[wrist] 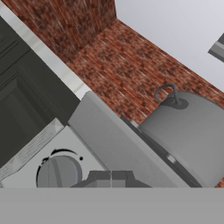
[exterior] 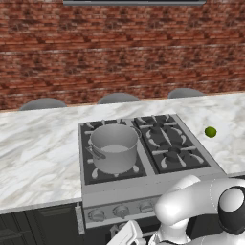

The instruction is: Turn on the burner for the pot on the stove. Wait thirty seconds for the pot to heat up. Then add the lime to the pot.

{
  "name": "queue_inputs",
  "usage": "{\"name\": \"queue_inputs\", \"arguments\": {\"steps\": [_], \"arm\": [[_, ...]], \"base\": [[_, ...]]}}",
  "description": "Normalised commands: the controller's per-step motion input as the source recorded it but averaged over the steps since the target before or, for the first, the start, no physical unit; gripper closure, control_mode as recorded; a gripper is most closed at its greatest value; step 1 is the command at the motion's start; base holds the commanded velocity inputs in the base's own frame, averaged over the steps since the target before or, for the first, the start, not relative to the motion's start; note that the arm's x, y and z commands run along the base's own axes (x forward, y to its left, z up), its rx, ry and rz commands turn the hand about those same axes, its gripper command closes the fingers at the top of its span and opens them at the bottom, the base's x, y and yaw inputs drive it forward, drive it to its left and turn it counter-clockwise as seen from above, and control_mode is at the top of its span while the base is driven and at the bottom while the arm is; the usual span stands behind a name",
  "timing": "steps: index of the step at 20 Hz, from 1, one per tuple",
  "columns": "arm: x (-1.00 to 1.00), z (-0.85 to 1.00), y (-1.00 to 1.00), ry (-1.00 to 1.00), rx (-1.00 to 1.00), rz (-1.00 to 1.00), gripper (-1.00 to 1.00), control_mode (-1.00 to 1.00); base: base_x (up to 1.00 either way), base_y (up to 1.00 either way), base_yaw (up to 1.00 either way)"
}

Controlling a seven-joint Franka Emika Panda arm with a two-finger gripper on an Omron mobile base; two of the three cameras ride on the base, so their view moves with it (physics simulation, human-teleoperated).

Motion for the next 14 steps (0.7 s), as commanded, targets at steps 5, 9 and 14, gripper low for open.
{"name": "queue_inputs", "arguments": {"steps": [5,9,14], "arm": [[0.00,0.00,0.00,0.00,0.00,0.00,1.00,-1.00],[0.00,0.00,0.00,0.00,0.00,0.00,1.00,-1.00],[0.00,0.00,0.00,0.00,0.00,0.00,1.00,-1.00]], "base": [[0.00,0.00,0.00],[0.00,0.00,0.00],[0.00,0.00,0.00]]}}
